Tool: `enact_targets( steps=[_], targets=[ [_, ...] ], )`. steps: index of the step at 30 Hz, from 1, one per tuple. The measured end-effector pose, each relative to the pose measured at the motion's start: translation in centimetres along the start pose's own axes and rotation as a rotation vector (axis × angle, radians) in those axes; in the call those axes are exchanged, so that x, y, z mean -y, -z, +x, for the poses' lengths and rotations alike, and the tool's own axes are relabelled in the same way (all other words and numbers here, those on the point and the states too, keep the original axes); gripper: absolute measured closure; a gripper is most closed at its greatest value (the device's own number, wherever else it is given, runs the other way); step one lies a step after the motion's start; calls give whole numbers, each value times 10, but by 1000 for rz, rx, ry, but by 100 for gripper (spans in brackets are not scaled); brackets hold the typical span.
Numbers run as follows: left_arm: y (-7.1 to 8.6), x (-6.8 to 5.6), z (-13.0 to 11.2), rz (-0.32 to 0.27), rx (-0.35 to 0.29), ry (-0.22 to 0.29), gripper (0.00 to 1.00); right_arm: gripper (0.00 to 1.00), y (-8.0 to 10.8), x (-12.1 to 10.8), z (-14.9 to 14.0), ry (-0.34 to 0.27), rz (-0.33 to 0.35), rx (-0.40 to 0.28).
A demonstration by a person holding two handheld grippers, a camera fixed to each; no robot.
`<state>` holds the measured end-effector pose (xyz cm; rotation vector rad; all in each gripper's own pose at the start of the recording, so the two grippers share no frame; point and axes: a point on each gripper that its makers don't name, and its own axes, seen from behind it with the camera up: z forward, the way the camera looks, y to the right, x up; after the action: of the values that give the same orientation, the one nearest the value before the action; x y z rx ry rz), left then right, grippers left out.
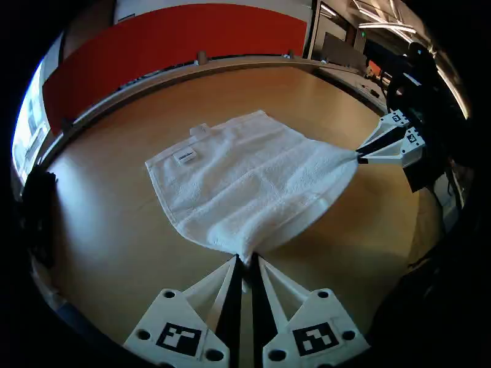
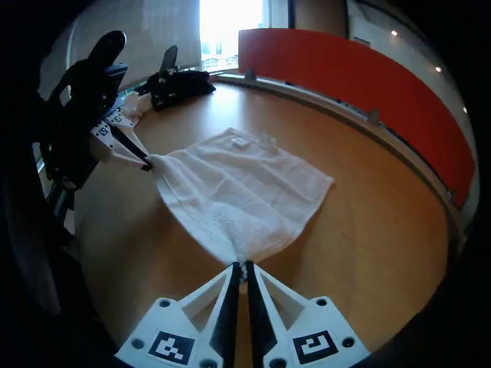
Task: Fold towel
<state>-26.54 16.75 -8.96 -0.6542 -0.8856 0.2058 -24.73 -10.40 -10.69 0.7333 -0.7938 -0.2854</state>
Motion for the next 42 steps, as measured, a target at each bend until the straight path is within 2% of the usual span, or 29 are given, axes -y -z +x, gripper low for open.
enact_targets(
  steps=[8, 16, 29, 33, 42],
  targets=[
    [20, -9, 13, -10, 9, 3, 90, 91, 25, 1, 15, 6, -1, -22],
    [42, -19, 22, -36, 21, 32, 90, 91, 49, 5, 29, 4, 5, -42],
    [71, -32, 32, -42, 18, 38, 91, 91, 74, 12, 40, 8, 15, -49],
    [75, -34, 30, -44, 15, 50, 91, 91, 76, 14, 39, 10, 18, -47],
    [70, -34, 28, -44, 17, 62, 91, 91, 74, 14, 38, 17, 19, -40]
  ],
)
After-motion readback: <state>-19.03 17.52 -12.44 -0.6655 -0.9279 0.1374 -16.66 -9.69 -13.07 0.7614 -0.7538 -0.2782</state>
